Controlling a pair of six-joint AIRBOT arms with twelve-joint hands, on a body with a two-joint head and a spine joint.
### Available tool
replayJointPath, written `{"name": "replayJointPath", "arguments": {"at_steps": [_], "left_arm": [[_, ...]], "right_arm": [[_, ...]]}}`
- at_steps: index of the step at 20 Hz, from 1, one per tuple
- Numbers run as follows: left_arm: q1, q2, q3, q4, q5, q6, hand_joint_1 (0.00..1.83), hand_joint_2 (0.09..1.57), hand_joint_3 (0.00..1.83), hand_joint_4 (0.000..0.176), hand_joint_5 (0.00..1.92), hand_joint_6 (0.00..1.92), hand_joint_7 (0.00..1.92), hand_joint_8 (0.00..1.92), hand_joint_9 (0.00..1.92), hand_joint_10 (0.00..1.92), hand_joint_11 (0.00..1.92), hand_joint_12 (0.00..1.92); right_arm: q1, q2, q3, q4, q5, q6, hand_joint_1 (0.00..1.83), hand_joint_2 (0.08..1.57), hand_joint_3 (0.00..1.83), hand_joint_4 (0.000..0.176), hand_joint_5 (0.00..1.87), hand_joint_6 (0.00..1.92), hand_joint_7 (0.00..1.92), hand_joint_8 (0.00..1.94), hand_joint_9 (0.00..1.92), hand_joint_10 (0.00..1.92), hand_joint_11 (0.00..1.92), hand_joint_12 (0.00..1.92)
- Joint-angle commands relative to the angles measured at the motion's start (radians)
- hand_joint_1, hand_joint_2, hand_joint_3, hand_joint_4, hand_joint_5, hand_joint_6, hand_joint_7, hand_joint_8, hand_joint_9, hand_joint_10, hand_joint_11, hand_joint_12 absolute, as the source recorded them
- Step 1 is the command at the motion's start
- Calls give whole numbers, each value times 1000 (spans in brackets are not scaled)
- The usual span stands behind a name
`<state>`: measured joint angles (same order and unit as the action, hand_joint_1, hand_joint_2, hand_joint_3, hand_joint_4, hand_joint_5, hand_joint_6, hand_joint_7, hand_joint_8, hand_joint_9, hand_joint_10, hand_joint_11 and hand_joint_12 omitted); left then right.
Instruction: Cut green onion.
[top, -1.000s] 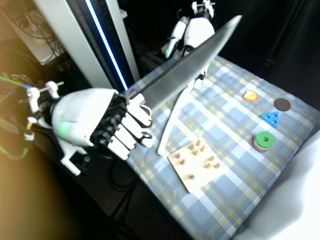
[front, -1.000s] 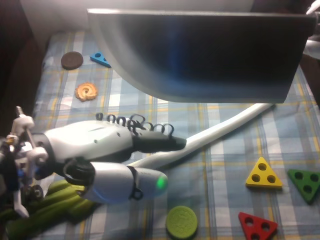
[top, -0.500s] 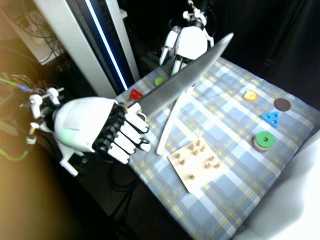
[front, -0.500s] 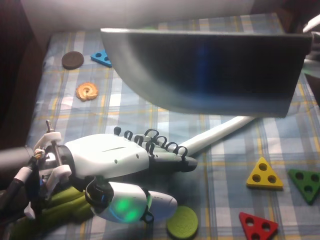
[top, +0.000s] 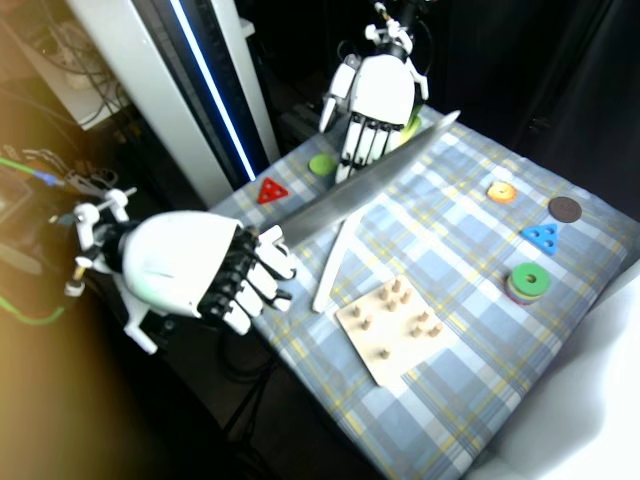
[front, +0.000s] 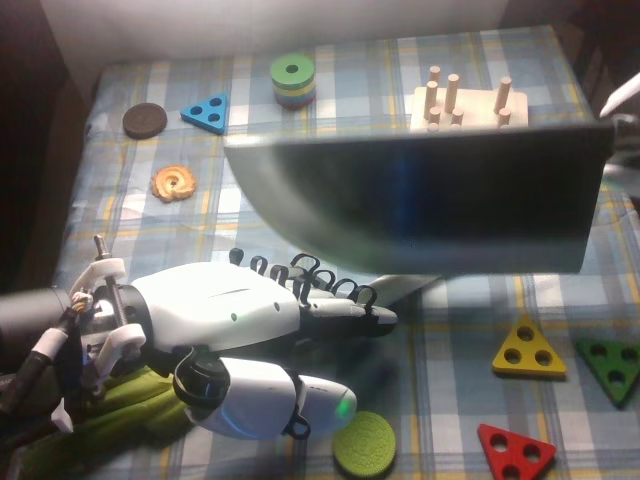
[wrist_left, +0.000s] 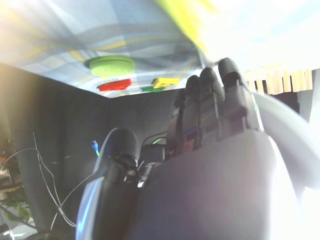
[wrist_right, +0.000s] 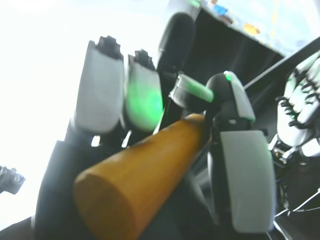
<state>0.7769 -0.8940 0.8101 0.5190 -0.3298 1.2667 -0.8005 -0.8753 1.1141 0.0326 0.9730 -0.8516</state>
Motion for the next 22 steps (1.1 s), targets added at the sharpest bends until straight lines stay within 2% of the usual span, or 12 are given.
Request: {"name": "replayJointPath", "arguments": {"at_steps": [1, 2, 7, 10, 11, 12, 13, 14, 16, 19, 20, 22], "left_arm": [[-5, -9, -1, -11, -53, -4, 0, 1446, 1, 0, 130, 2, 199, 3, 209, 6, 4, 502], [-4, -9, -1, -13, -55, -4, 0, 1437, 0, 0, 144, 7, 218, 10, 229, 12, 15, 509], [3, -9, -1, -24, -61, -4, 0, 1443, 1, 0, 170, 8, 246, 3, 252, 5, 10, 538], [3, -7, -1, -31, -69, -4, 0, 1443, 1, 0, 160, 3, 248, 5, 252, 5, 18, 547], [3, -7, 0, -40, -74, -4, 0, 1445, 1, 0, 207, 6, 296, 5, 298, 7, 56, 572], [3, -6, 1, -54, -85, -4, 0, 1454, 0, 0, 218, 1, 311, 1, 300, 1, 22, 616], [3, -4, 1, -63, -94, -4, 0, 1454, 0, 0, 203, 0, 294, 0, 282, 0, 4, 602], [4, 0, 1, -80, -110, -4, 0, 1457, 0, 0, 206, 3, 298, 3, 290, 5, 6, 603], [6, 10, 1, -124, -140, 3, 0, 1445, 0, 0, 173, 1, 282, 2, 273, 1, 0, 605], [30, 39, -10, -251, -223, 64, 0, 1438, 0, 0, 115, 0, 249, 0, 241, 0, 0, 606], [40, 49, -18, -298, -250, 98, 0, 1425, 0, 0, 123, 3, 255, 3, 240, 1, 0, 560], [62, 70, -32, -382, -302, 160, 0, 1433, 0, 0, 146, 5, 245, 4, 220, 4, 0, 361]], "right_arm": [[9, 1, 3, 4, 116, 9, 730, 1379, 6, 0, 1333, 1921, 1547, 1941, 1654, 1921, 1649, 1921], [5, -3, 3, -4, 109, 16, 686, 1388, 7, 0, 1353, 1921, 1566, 1941, 1674, 1921, 1658, 1921], [-19, -1, 3, -20, 112, 45, 815, 1384, 0, 0, 1362, 1921, 1576, 1941, 1677, 1921, 1666, 1921], [-6, -1, 18, 6, 152, 45, 682, 1382, 0, 0, 1382, 1921, 1584, 1941, 1684, 1921, 1675, 1921], [2, -1, 27, 20, 168, 45, 754, 1367, 0, 0, 1347, 1921, 1544, 1941, 1652, 1921, 1654, 1921], [16, -2, 42, 37, 181, 42, 860, 1353, 0, 0, 1207, 1921, 1451, 1941, 1596, 1921, 1614, 1921], [29, -2, 52, 47, 184, 35, 864, 1355, 0, 0, 1164, 1921, 1416, 1941, 1562, 1921, 1570, 1921], [51, -2, 64, 55, 183, 26, 772, 1360, 0, 0, 1123, 1921, 1349, 1941, 1480, 1921, 1389, 1921], [78, 0, 81, 66, 177, 11, 695, 1378, 6, 0, 1098, 1921, 1344, 1941, 1460, 1921, 1430, 1921], [144, 1, 113, 70, 133, -16, 604, 1387, 5, 0, 1168, 1921, 1399, 1941, 1522, 1921, 1570, 1921], [167, 0, 122, 69, 116, -28, 542, 1398, 8, 0, 1186, 1921, 1413, 1941, 1516, 1921, 1566, 1921], [206, -1, 143, 57, 81, -30, 549, 1392, 0, 0, 1154, 1921, 1404, 1941, 1511, 1921, 1573, 1921]]}}
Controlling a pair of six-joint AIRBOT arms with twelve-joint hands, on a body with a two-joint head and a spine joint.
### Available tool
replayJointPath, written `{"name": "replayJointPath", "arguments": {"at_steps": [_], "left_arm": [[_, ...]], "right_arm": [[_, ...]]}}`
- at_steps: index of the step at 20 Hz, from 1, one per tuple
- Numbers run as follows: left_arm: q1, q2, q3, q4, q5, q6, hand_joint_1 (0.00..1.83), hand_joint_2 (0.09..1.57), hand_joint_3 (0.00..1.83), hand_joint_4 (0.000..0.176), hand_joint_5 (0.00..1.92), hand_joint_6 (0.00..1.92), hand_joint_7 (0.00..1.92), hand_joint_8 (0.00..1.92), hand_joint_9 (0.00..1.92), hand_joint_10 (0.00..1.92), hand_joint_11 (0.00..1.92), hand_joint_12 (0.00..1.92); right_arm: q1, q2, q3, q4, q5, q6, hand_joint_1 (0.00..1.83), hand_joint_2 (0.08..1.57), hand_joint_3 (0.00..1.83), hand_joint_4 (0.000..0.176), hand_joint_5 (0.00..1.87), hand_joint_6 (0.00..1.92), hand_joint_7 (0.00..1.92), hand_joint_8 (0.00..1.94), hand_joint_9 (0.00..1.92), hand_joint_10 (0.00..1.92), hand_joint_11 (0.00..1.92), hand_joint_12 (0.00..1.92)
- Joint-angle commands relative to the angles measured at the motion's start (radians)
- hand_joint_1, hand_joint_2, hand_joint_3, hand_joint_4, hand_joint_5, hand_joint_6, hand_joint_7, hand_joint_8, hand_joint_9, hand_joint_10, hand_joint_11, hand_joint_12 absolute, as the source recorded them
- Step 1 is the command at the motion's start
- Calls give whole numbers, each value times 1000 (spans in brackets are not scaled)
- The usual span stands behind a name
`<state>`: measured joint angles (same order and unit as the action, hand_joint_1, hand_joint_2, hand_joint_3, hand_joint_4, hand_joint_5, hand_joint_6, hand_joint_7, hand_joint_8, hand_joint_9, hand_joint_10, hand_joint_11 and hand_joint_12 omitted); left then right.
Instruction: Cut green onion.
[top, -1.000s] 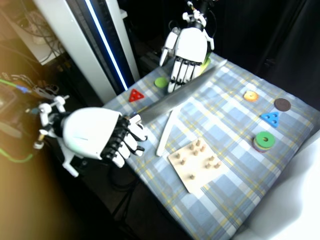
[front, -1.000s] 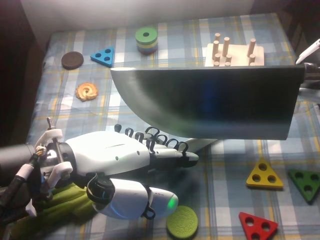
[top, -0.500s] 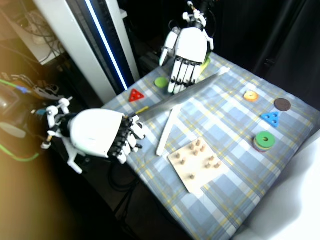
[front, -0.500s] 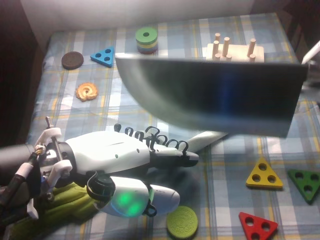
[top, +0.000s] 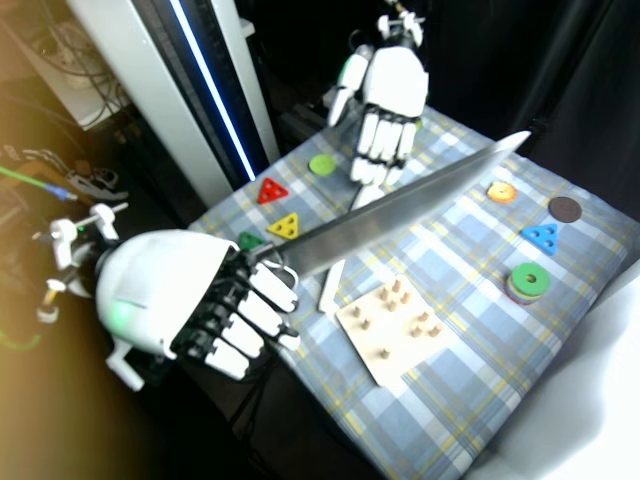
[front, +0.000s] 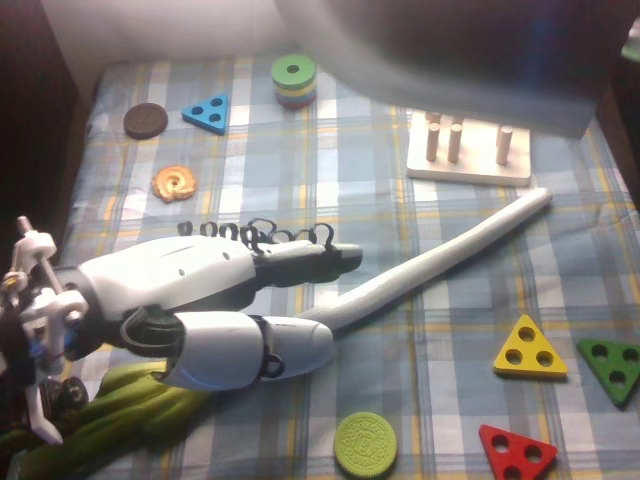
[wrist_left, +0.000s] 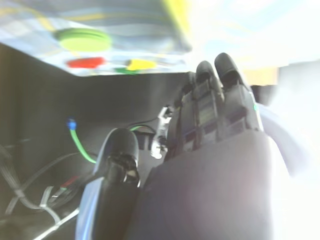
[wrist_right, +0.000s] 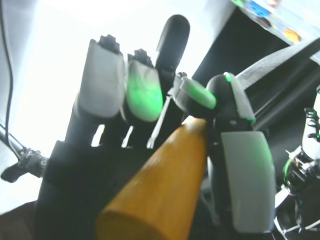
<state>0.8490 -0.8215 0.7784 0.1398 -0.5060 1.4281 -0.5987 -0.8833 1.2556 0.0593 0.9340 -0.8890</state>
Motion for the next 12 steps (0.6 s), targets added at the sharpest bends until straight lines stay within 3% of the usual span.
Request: {"name": "replayJointPath", "arguments": {"at_steps": [1, 5, 7, 9, 12], "left_arm": [[5, 10, -5, -44, -162, 7, 0, 1435, 1, 0, 157, 6, 230, 3, 190, 4, 0, 286], [72, 49, -23, -176, -333, 14, 0, 1435, 0, 0, 306, 5, 327, 3, 243, 3, 0, 300], [91, 63, -33, -212, -375, 37, 0, 1453, 1, 0, 272, 0, 302, 1, 255, 1, 0, 454], [100, 68, -34, -230, -384, 45, 0, 1460, 0, 0, 325, 0, 379, 0, 356, 2, 4, 789], [117, 68, -35, -247, -397, 45, 0, 1445, 0, 0, 362, 7, 433, 8, 431, 8, 11, 926]], "right_arm": [[28, 6, 14, 19, 91, 8, 575, 1382, 0, 0, 1169, 1921, 1411, 1941, 1522, 1921, 1583, 1921], [91, -8, 44, -13, -13, -19, 589, 1419, 5, 0, 1217, 1921, 1489, 1941, 1610, 1921, 1640, 1921], [112, -17, 57, -29, -60, -30, 601, 1413, 0, 0, 1138, 1921, 1419, 1941, 1561, 1921, 1606, 1921], [157, -29, 78, -80, -135, -30, 622, 1411, 0, 0, 1140, 1921, 1438, 1941, 1575, 1921, 1605, 1921], [241, -38, 94, -174, -243, -30, 619, 1394, 0, 0, 1197, 1921, 1478, 1941, 1614, 1921, 1642, 1921]]}}
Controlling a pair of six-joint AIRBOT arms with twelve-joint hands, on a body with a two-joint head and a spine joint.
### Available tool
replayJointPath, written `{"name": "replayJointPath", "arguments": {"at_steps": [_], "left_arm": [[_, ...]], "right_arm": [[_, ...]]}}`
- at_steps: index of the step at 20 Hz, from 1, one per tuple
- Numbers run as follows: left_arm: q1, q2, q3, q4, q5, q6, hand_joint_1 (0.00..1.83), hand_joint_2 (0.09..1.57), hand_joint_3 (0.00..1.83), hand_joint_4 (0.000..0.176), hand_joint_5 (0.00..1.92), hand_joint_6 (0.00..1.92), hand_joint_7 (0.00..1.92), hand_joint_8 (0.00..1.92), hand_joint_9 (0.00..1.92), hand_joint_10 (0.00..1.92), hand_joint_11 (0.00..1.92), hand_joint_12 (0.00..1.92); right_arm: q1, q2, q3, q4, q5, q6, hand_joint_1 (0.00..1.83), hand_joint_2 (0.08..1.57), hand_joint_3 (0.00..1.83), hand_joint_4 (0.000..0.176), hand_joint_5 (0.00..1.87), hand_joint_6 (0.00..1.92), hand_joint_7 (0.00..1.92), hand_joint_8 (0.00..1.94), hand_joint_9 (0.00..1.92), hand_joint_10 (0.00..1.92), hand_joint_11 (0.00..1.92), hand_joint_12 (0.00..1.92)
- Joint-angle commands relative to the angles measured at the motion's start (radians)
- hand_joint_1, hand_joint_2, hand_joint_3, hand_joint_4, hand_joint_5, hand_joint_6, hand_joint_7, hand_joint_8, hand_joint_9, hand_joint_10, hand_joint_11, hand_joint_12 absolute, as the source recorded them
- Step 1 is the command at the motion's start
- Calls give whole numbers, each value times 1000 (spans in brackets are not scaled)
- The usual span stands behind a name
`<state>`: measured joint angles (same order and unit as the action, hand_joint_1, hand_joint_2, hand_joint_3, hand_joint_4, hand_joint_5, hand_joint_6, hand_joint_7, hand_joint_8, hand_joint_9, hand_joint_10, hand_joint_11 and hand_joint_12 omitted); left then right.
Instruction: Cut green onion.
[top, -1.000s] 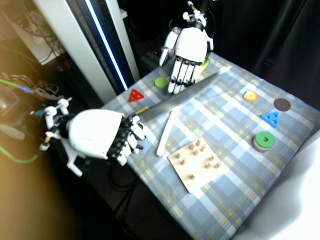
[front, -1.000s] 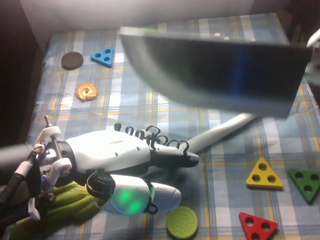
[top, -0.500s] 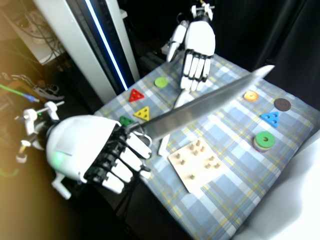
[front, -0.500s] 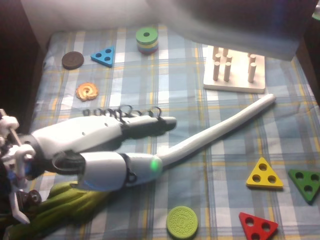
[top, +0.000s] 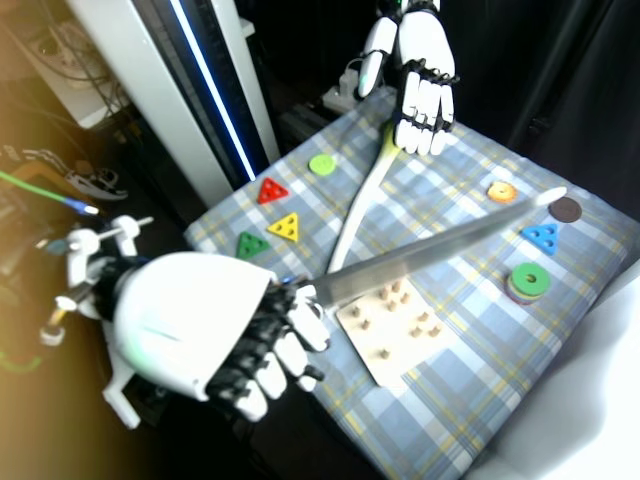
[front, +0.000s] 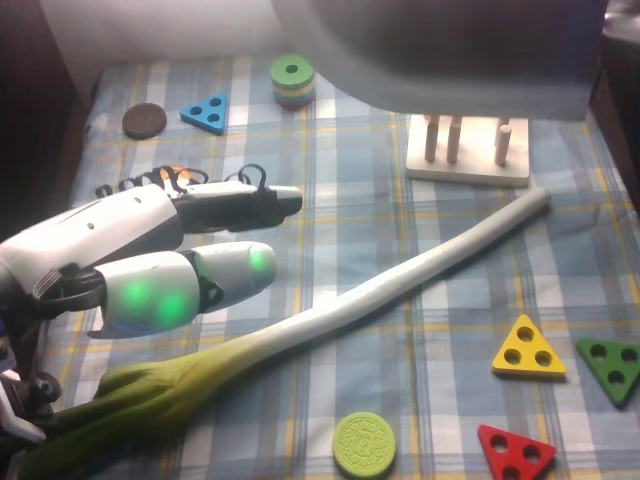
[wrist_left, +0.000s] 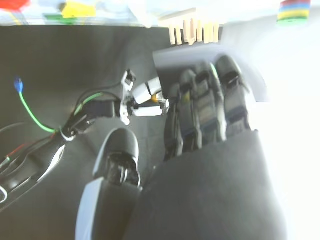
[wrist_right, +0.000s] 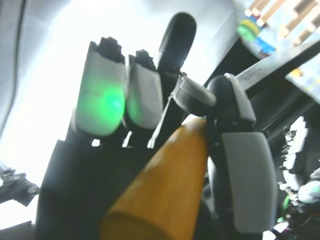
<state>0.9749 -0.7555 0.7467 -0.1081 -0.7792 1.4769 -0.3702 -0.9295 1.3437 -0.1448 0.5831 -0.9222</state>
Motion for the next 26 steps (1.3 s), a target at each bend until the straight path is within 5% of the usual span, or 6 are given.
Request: {"name": "replayJointPath", "arguments": {"at_steps": [1, 21, 26], "left_arm": [[-6, 2, -3, -3, -131, -4, 0, 1445, 0, 0, 374, 10, 446, 11, 445, 12, 31, 941], [30, 28, -11, -55, -219, -4, 0, 1476, 3, 0, 399, 6, 521, 11, 473, 6, 47, 876], [30, 27, -9, -55, -217, -4, 0, 1466, 0, 0, 403, 6, 539, 10, 486, 8, 63, 880]], "right_arm": [[27, 7, 9, 16, 87, 2, 599, 1389, 0, 0, 1218, 1921, 1486, 1941, 1616, 1921, 1639, 1921], [136, -29, 74, -174, -161, -5, 615, 1365, 0, 0, 1103, 1921, 1335, 1941, 1473, 1921, 1513, 1921], [192, -45, 93, -176, -244, -104, 592, 1371, 0, 0, 1078, 1921, 1310, 1941, 1441, 1921, 1484, 1921]]}}
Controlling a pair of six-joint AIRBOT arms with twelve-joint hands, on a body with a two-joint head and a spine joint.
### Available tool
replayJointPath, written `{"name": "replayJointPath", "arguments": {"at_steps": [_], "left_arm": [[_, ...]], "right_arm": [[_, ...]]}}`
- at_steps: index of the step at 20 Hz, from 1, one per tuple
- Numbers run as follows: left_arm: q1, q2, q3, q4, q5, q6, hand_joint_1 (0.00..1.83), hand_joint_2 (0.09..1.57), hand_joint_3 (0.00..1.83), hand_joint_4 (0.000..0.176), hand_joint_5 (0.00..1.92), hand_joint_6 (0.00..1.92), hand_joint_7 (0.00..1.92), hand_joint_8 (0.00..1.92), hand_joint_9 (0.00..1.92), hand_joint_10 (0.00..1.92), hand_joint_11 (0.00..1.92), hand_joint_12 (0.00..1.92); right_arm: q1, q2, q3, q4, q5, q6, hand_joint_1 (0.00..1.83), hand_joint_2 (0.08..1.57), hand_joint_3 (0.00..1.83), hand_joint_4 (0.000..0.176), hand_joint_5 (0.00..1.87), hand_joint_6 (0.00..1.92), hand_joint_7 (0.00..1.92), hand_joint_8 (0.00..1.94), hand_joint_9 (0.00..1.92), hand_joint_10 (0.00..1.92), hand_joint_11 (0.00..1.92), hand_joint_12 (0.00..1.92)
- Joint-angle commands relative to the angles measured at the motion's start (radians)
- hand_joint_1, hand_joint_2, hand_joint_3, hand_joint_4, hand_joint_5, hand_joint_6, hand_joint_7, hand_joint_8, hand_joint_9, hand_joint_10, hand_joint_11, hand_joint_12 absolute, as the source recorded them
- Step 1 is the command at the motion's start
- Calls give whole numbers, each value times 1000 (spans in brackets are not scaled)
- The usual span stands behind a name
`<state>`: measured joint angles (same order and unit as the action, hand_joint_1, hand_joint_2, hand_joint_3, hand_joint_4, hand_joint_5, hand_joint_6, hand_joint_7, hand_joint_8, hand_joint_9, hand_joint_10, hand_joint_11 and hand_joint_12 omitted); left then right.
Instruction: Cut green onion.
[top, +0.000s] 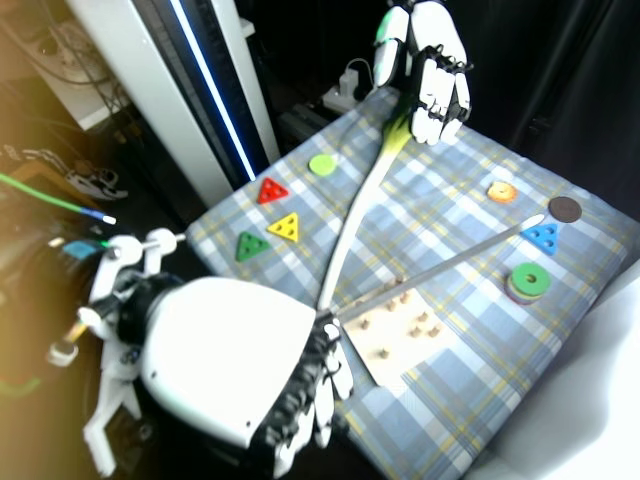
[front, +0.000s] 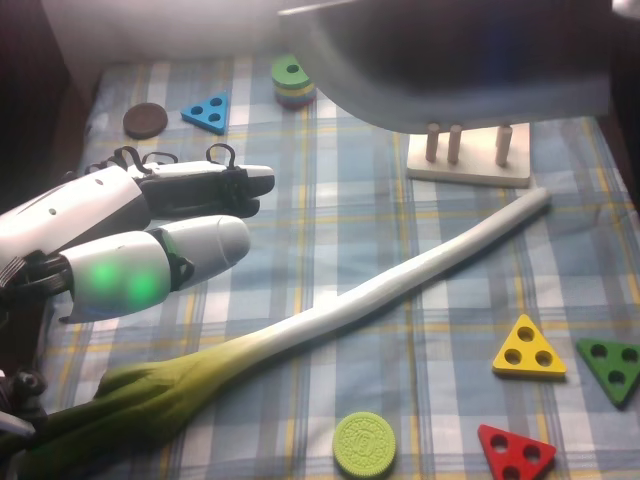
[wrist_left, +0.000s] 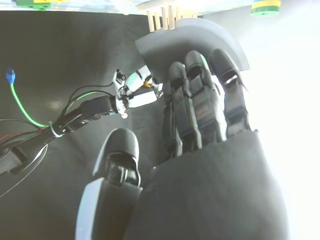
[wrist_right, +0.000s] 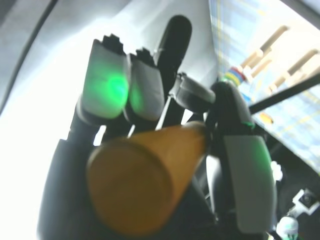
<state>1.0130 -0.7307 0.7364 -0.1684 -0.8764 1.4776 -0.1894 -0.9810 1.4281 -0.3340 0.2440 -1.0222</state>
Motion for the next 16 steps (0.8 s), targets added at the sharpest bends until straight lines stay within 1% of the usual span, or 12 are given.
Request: {"name": "replayJointPath", "arguments": {"at_steps": [1, 2, 5, 6, 8, 10, 11, 12, 13, 15, 16], "left_arm": [[-8, 1, 1, 5, -120, -4, 0, 1467, 0, 0, 397, 3, 528, 4, 472, 2, 48, 875], [-8, 0, 1, 5, -120, -4, 0, 1464, 0, 0, 390, 0, 521, 1, 471, 1, 54, 879], [-8, -1, 1, 5, -122, -4, 0, 1476, 3, 0, 398, 3, 525, 2, 475, 2, 52, 882], [-7, -1, 1, 5, -123, -4, 13, 1475, 1, 0, 404, 3, 529, 2, 478, 2, 48, 893], [-6, -1, 0, 5, -125, -4, 2, 1477, 1, 0, 431, 9, 538, 3, 477, 1, 49, 896], [-6, -1, -1, 5, -127, -5, 3, 1479, 1, 0, 408, 0, 516, 1, 467, 0, 48, 898], [-6, -2, -2, 5, -129, -5, 4, 1476, 0, 0, 411, 0, 522, 1, 475, 1, 61, 899], [-6, -2, -2, 5, -130, -5, 4, 1476, 0, 0, 411, 0, 522, 1, 475, 1, 61, 899], [-6, -2, -3, 5, -131, -5, 0, 1472, 0, 0, 395, 0, 515, 0, 473, 0, 56, 894], [-6, -3, -4, 5, -132, -5, 5, 1475, 0, 0, 411, 2, 532, 2, 487, 2, 61, 907], [-6, -4, -5, 5, -132, -5, 10, 1474, 0, 0, 417, 3, 527, 0, 481, 0, 53, 907]], "right_arm": [[19, 6, 8, 13, 90, -13, 579, 1368, 0, 0, 1096, 1921, 1321, 1941, 1451, 1921, 1489, 1921], [19, 6, 8, 13, 90, -13, 605, 1371, 0, 0, 1104, 1921, 1333, 1941, 1466, 1921, 1510, 1921], [19, 6, 8, 13, 83, -13, 556, 1372, 1, 0, 1118, 1921, 1333, 1941, 1461, 1921, 1515, 1921], [19, 9, 6, 13, 82, -13, 545, 1370, 0, 0, 1148, 1921, 1360, 1941, 1485, 1921, 1519, 1921], [19, 13, 1, 14, 82, -13, 517, 1383, 3, 0, 1138, 1921, 1364, 1941, 1494, 1921, 1507, 1921], [19, 17, -5, 13, 82, -13, 578, 1388, 0, 0, 1136, 1921, 1368, 1941, 1507, 1921, 1535, 1921], [19, 21, -10, 13, 82, -13, 534, 1380, 0, 0, 1150, 1921, 1372, 1941, 1487, 1921, 1516, 1921], [18, 23, -13, 13, 82, -13, 534, 1380, 0, 0, 1150, 1921, 1372, 1941, 1487, 1921, 1516, 1921], [13, 27, -18, 13, 82, -13, 546, 1381, 0, 0, 1137, 1921, 1368, 1941, 1481, 1921, 1515, 1921], [-1, 38, -31, 14, 83, -12, 553, 1381, 0, 0, 1172, 1921, 1368, 1941, 1478, 1921, 1517, 1921], [-11, 43, -38, 14, 83, -12, 528, 1378, 0, 0, 1169, 1921, 1359, 1941, 1466, 1921, 1500, 1921]]}}
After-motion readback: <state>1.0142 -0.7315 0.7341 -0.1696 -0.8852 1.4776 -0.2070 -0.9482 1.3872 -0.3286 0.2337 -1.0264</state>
